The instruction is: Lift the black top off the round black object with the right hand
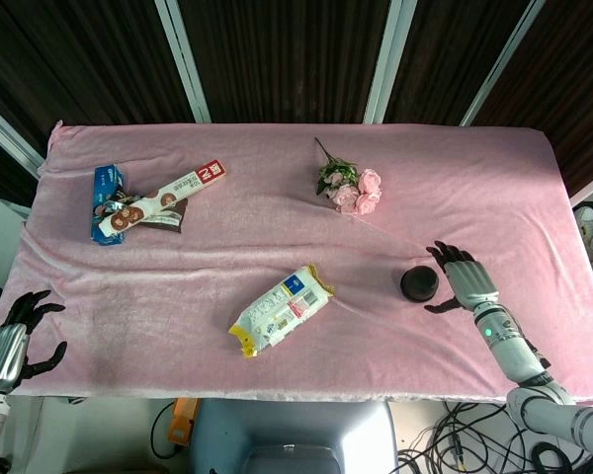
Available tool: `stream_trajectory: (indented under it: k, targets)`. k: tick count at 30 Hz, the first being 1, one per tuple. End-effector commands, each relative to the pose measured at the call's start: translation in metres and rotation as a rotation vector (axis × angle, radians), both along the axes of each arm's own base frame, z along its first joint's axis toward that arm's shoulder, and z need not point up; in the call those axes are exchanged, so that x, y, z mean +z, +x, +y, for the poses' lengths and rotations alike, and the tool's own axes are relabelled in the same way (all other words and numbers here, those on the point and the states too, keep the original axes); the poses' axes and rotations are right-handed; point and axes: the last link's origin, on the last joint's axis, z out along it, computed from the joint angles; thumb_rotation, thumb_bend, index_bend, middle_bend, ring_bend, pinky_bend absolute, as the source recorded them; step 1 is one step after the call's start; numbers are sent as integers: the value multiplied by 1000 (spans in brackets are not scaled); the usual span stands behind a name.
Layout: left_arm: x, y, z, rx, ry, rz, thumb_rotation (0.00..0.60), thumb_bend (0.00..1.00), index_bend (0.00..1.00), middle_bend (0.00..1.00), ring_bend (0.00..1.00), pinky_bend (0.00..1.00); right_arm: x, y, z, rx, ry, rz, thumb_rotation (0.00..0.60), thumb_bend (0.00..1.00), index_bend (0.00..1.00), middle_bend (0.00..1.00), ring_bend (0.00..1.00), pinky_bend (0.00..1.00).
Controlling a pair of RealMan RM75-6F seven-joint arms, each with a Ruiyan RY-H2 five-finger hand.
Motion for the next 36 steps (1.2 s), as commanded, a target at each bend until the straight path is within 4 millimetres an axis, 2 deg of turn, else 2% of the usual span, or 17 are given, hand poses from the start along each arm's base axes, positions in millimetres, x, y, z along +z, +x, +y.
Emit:
stream_trajectory:
  k: [1,13,21,36]
  targets:
    - [1,0,0,1,2,0,600,349,301,106,44,341,-2,1,-1,0,4,0,600,120,0,6,16,235]
    - [2,-1,0,4,9,-8,600,349,301,106,46,341,-7,1,-1,7,6,19,600,120,0,21,16,241]
    - [5,-1,-2,6,24,-15,600,349,301,108,47,342,-14,2,-1,28,-2,46,600,120,22,67,85,310]
    - [8,-1,-3,3,34,-25,600,349,301,110,48,342,-30,6,-5,44,21,77,600,120,83,130,158,361]
